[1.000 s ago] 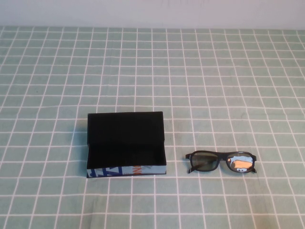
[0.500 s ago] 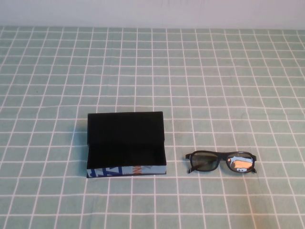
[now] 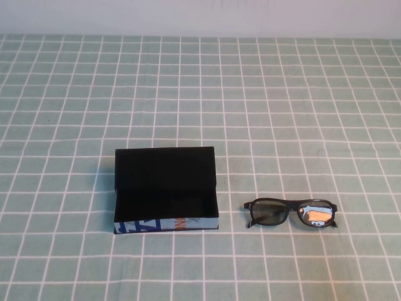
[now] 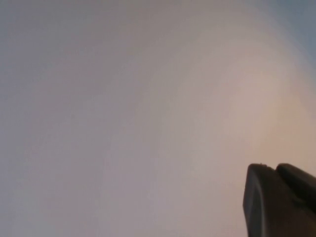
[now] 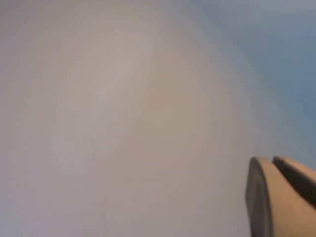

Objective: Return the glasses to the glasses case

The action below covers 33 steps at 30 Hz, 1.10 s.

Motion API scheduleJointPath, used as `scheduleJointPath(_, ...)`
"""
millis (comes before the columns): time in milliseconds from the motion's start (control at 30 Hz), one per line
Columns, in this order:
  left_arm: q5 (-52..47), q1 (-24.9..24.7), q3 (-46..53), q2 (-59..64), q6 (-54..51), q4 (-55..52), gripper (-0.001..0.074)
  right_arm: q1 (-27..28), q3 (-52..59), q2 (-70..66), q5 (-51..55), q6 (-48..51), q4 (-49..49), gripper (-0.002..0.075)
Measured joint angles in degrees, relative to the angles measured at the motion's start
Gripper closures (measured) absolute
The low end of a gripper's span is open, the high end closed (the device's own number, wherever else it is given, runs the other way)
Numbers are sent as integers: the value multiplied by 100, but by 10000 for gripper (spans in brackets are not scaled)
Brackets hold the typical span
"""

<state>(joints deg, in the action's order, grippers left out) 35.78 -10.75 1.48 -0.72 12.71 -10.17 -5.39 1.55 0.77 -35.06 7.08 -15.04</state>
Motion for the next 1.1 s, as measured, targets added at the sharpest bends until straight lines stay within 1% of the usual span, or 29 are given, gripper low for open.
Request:
scheduleJointPath(100, 726, 0, 0, -3, 194, 54, 736, 0, 0, 0, -869, -117, 0, 738)
scheduleJointPath(167, 844, 0, -113, -12, 288, 54, 736, 0, -148, 0, -1150, -141, -15, 738)
scheduleJointPath(233, 764, 0, -427, -12, 334, 54, 736, 0, -509, 4, -1162, -151, -20, 738)
scheduleJointPath(300, 528, 0, -891, -12, 359, 54, 736, 0, -1011, 4, -877, -152, -20, 738)
scheduleJointPath(433, -310, 0, -1904, 30, 359, 68, 736, 0, -2140, 4, 433, -163, -20, 738)
scheduleJointPath(533, -1064, 0, -2741, 357, 359, 77, 736, 0, -3060, -45, 1527, -174, -20, 738)
scheduleJointPath(667, -2504, 0, -3689, 1113, 359, 97, 736, 0, -4268, -622, 2780, -174, 3, 738)
scheduleJointPath(767, -3673, 0, -4210, 1722, 359, 97, 736, 0, -4946, -1354, 3980, -174, 15, 738)
scheduleJointPath(900, -4990, 0, -4523, 2513, 359, 117, 736, 0, -5487, -2415, 5399, -174, 27, 738)
scheduleJointPath(1100, -6437, 0, -4528, 3329, 359, 95, 736, 0, -5525, -3780, 6769, -151, 312, 738)
